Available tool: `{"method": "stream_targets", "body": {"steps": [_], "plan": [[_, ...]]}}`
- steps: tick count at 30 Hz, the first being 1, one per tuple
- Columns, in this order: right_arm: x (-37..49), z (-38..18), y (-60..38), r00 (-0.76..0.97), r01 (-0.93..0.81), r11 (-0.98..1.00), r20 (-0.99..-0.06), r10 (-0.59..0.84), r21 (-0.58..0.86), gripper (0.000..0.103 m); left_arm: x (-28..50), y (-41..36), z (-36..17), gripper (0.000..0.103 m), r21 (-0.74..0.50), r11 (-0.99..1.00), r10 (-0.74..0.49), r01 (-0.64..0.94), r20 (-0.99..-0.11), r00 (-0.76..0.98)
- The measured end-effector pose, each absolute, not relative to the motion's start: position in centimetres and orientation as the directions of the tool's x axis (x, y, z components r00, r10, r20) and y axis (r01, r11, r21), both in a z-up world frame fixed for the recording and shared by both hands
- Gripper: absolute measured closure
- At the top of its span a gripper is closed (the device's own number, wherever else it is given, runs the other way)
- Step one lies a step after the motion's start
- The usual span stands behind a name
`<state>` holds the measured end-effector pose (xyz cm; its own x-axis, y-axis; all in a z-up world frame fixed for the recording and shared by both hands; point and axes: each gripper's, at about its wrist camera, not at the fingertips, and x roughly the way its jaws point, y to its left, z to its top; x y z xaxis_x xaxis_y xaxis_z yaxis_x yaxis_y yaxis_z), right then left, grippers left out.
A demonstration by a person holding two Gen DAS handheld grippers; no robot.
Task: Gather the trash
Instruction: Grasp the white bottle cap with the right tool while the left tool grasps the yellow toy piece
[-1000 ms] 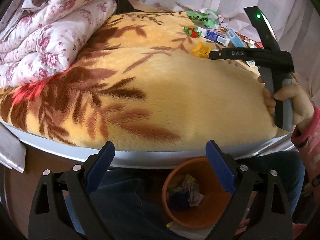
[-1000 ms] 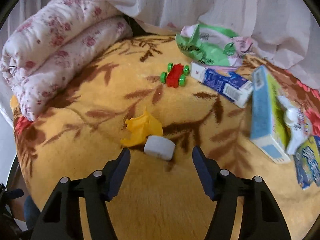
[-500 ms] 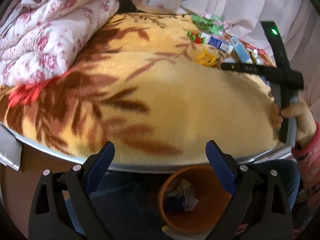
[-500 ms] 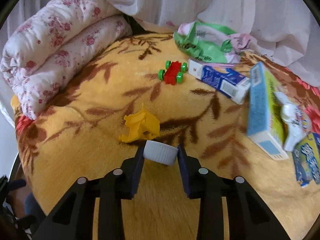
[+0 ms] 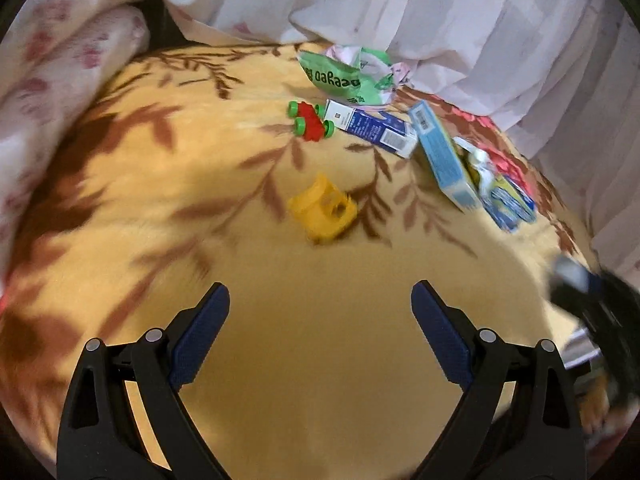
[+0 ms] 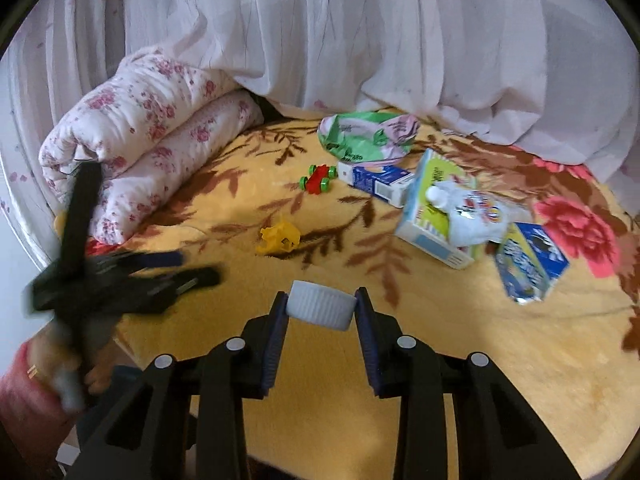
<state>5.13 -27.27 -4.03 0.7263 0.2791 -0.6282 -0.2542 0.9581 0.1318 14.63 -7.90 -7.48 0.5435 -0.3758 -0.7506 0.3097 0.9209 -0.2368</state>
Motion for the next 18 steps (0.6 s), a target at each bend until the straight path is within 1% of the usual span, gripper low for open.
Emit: {"method": "stream_targets", "body": {"steps": [2, 7, 11, 12, 13, 14, 15, 18], "plan": [[4.3, -3.9, -27.9, 0.728, -0.254, 0.957, -0.625, 0.283, 0.137, 0.069, 17.0, -9.1, -8.1, 0.013, -0.236, 0.930, -0.356, 0.282, -0.767, 0.533], [3.5, -4.3, -28.8, 0.726, -0.247, 0.958, -0.627, 0.282, 0.145, 0.069, 21.2, -10.6, -9.4, 0.013, -0.281, 0.933, -0.357, 0.223, -0.797, 0.488], [3.5, -4.9, -29.4, 0.717, -0.244, 0.955, -0.632, 0.294, 0.168, 0.069, 23.0, -11.7, -10.2, 0.013, -0.260, 0.946, -0.322, 0.195, -0.825, 0.464], [3.5, -5.0, -29.5, 0.717, -0.242, 0.955, -0.632, 0.295, 0.171, 0.069, 23.1, -11.9, -10.2, 0.017, -0.249, 0.949, -0.311, 0.193, -0.830, 0.463], [3.5, -5.2, -29.5, 0.714, -0.242, 0.954, -0.633, 0.299, 0.177, 0.069, 23.1, -12.1, -10.2, 0.023, -0.233, 0.953, -0.297, 0.192, -0.832, 0.468], [3.6, -5.3, -29.5, 0.712, -0.243, 0.953, -0.634, 0.302, 0.181, 0.069, 23.0, -12.3, -10.2, 0.045, -0.205, 0.961, -0.272, 0.188, -0.837, 0.475], [3.6, -5.4, -29.5, 0.710, -0.243, 0.953, -0.635, 0.304, 0.183, 0.069, 22.9, -12.4, -10.2, 0.053, -0.190, 0.964, -0.258, 0.186, -0.841, 0.476], [3.4, -5.5, -29.4, 0.708, -0.245, 0.950, -0.634, 0.311, 0.193, 0.069, 22.5, -11.7, -10.1, 0.055, -0.225, 0.957, -0.287, 0.184, -0.829, 0.479]]}}
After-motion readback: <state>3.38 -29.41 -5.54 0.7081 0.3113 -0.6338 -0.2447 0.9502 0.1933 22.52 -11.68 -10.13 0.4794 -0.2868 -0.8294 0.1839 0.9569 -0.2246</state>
